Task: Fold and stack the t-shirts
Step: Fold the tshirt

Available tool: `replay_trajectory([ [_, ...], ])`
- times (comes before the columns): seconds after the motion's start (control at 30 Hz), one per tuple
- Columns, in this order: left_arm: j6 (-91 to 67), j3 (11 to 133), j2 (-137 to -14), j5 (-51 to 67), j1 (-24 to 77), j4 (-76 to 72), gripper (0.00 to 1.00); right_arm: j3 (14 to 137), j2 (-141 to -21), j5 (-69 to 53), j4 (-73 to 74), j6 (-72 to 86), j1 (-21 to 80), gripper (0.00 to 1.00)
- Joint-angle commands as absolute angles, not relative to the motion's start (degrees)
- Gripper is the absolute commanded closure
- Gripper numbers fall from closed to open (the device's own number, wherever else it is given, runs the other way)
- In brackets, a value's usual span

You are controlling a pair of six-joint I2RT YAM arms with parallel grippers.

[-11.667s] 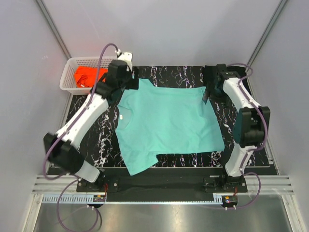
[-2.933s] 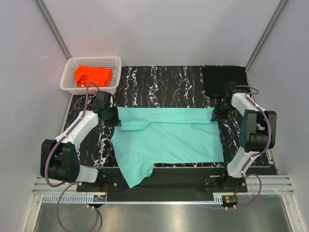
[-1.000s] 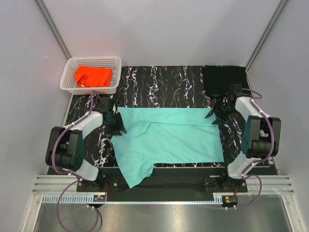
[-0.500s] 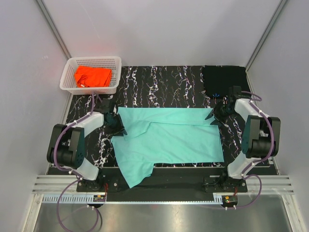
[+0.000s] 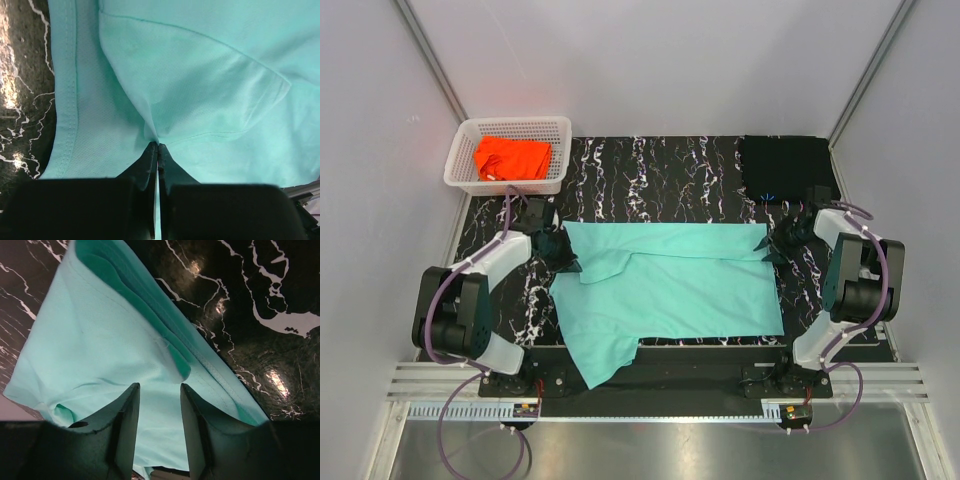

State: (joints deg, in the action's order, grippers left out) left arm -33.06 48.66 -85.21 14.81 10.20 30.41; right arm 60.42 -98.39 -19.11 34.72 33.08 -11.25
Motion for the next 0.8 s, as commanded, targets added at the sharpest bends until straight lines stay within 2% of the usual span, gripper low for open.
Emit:
replay_trajectory([
  [0.0, -32.52, 52.03, -83.5, 17.05, 10.28, 30.41, 1.0, 58.89, -97.82, -19.69, 32.87, 34.89, -10.99, 0.57],
  [0.07, -32.26, 52.82, -83.23, 17.14, 10.28, 30.85, 1.0, 58.89, -98.7, -19.95, 32.61, 34.89, -10.99, 0.65],
  [0.13, -32.17, 53.43, -83.06, 17.14, 10.28, 31.38, 1.0, 59.06, -99.67, -19.95, 32.35, 34.98, -10.99, 0.67],
  [0.47, -31.55, 56.25, -82.0, 16.96, 10.37, 33.05, 1.0, 59.68, -102.75, -18.98, 30.67, 34.98, -10.99, 0.65],
  [0.57, -31.46, 56.77, -81.48, 16.88, 10.28, 33.49, 1.0, 58.72, -101.43, -17.85, 30.59, 34.63, -10.99, 0.58],
  [0.77, -31.55, 57.48, -80.68, 16.7, 10.28, 34.1, 1.0, 57.22, -100.73, -18.9, 30.94, 34.54, -10.99, 0.57],
])
